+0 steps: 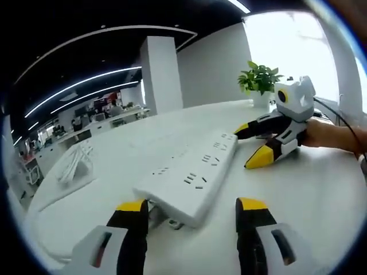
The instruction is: Straighten the power strip on the desk, plug the charger into it
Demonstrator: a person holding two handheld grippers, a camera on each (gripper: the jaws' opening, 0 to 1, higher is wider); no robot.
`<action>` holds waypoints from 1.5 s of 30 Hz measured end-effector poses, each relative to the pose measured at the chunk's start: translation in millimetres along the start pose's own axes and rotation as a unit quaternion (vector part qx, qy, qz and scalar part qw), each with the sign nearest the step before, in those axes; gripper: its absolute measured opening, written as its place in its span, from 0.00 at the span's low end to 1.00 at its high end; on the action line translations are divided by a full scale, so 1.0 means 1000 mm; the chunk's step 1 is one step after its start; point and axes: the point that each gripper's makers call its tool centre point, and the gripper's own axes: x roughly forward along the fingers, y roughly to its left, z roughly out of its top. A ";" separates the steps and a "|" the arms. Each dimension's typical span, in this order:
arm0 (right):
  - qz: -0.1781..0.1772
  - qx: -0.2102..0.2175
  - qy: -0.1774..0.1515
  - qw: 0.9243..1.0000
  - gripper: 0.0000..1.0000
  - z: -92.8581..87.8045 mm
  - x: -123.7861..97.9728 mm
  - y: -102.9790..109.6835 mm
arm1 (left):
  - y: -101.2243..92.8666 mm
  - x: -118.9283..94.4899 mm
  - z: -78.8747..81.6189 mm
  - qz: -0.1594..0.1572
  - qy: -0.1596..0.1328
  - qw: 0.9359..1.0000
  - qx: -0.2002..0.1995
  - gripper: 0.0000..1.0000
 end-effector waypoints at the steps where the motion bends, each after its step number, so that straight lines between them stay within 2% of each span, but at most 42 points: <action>1: -0.001 0.000 0.000 1.000 0.54 0.000 0.000 -0.001 | 0.000 0.000 0.000 0.000 0.000 1.000 0.001 0.62; 11: -0.015 0.028 -0.011 0.999 0.48 0.001 -0.001 -0.008 | 0.001 0.001 0.001 0.002 0.000 1.000 -0.005 0.60; 15: -0.022 0.041 -0.014 0.999 0.39 0.001 -0.003 -0.014 | 0.002 0.002 0.001 0.004 -0.001 1.000 -0.008 0.61; 27: -0.027 0.060 -0.016 0.998 0.39 0.002 -0.004 -0.009 | 0.007 0.001 0.000 0.010 -0.003 1.000 -0.005 0.56; 37: -0.034 0.066 -0.013 0.997 0.37 0.001 -0.008 -0.005 | 0.008 -0.001 0.001 0.004 -0.010 1.000 -0.016 0.56; 45: -0.040 0.071 -0.013 0.997 0.35 0.001 -0.012 -0.002 | 0.011 -0.001 0.000 0.008 -0.008 1.000 -0.008 0.53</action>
